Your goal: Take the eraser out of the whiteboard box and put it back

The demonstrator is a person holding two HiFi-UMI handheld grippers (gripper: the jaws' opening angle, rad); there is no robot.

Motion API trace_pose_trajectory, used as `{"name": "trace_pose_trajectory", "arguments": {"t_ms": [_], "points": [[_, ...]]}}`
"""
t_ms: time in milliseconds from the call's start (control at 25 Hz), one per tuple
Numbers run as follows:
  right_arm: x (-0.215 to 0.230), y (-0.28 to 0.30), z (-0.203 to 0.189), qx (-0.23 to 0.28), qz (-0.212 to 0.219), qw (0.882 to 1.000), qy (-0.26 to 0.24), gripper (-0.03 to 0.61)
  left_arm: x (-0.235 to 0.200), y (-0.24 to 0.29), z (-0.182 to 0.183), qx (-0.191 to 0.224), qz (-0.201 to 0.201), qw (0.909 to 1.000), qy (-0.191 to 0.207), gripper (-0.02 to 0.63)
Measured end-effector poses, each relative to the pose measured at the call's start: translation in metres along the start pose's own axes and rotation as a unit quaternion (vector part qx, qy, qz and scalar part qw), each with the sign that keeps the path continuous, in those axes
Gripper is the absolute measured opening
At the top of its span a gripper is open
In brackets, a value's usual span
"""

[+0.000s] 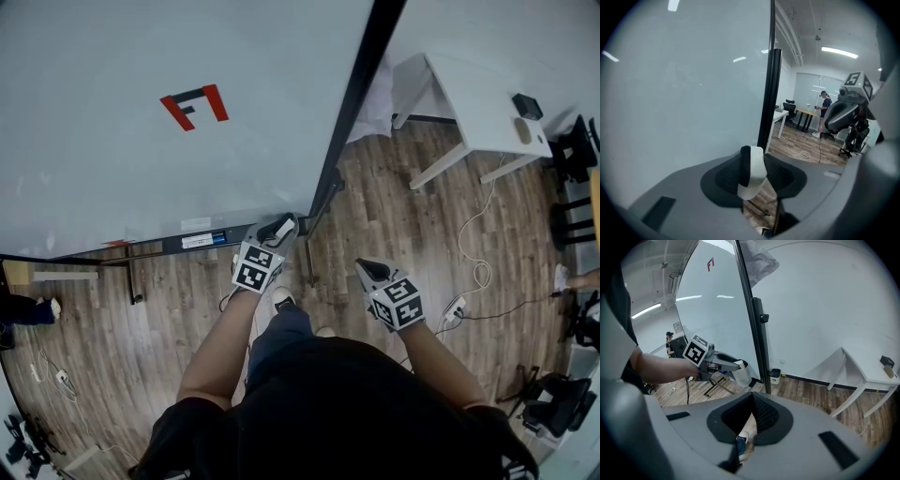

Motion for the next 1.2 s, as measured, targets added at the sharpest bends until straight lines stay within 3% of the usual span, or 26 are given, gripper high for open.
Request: {"name": "trace_pose_trajectory", "arguments": {"t_ms": [440,1200], "points": [[0.002,-0.002,-0.003,-0.004,0.000,1.000,0.001,-0.009,-0.001,0.005,-0.001,-0.012,0.008,0.9998,0.015,0.170],[-0.006,-0.018,0.003,0.020,-0.003,1.000,-0.004,-0.009,0.009,-0.027,0.003,0.007,0.030,0.9995,0.008,0.181]]}}
Point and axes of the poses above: the fingertips, and each gripper's own axes: y forward along the fingers, x to its right, z out of its top, the point moved 10 cm from there along -y, backward along the fingers, and after that the axes turned 12 degrees about -y, right-handed, at the moved point
